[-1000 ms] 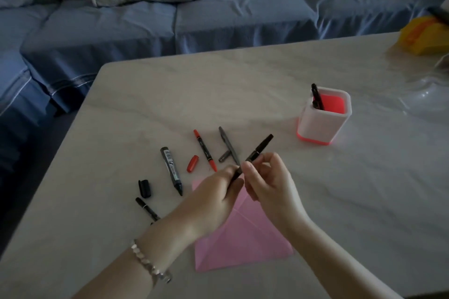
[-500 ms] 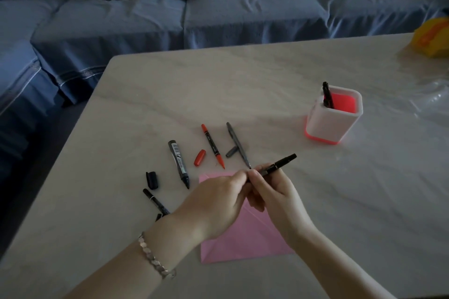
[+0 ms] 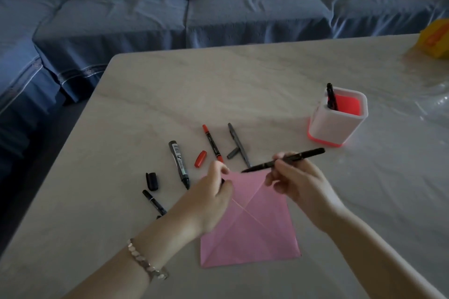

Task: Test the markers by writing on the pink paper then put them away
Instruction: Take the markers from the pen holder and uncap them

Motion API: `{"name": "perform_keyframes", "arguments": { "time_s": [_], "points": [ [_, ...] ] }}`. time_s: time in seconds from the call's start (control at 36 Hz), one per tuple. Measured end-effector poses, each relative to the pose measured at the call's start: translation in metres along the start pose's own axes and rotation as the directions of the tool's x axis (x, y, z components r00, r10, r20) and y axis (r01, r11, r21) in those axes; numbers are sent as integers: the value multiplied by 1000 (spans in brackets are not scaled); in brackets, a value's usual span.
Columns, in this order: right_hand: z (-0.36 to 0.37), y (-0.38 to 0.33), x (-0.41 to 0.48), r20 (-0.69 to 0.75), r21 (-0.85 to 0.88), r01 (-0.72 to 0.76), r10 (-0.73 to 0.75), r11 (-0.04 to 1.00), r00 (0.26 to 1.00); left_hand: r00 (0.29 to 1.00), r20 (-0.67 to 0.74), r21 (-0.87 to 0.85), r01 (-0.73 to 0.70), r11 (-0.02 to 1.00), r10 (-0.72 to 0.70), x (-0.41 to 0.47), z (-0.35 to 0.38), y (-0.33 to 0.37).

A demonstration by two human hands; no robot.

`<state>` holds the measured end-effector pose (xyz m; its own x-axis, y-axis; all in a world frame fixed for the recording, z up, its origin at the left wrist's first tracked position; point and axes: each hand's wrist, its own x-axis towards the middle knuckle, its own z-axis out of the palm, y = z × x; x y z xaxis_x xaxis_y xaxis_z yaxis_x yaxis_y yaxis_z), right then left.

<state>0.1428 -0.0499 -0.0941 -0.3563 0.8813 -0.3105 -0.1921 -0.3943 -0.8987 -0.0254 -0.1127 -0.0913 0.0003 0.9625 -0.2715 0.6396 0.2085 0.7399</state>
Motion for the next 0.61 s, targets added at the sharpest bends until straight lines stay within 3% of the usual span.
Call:
{"name": "perform_keyframes", "arguments": {
  "time_s": [0.08, 0.17, 0.28, 0.33, 0.42, 0.53, 0.61],
  "points": [
    [-15, -15, 18, -44, 48, -36, 38, 998, 998, 991, -99, -37, 87, 996, -90, 5, -5, -12],
    [-27, -26, 41, -66, -179, -83, 72, 980, 995, 983, -130, -71, 120, 990, -128, 9, -6, -19],
    [-31, -32, 78, -60, -487, -98, 79, 868, 995, 982, -168, -108, 71, 992, -89, 16, -5, -24],
    [-31, -27, 98, -71, -624, -97, 67, 775, 995, 973, -217, -144, 42, 989, -73, 22, -4, -21],
    [-32, -14, 121, -109, -835, -102, 21, 541, 994, 957, -290, -163, -23, 986, -26, 34, -5, -11],
    [-33, 3, 131, -115, -951, -103, -24, 290, 993, 947, -322, -154, -36, 987, -16, 55, -2, 1],
    [-37, 11, 127, -105, -969, -86, -72, 230, 992, 936, -353, -96, -37, 995, 0, 80, 5, 9]
  ]
}}
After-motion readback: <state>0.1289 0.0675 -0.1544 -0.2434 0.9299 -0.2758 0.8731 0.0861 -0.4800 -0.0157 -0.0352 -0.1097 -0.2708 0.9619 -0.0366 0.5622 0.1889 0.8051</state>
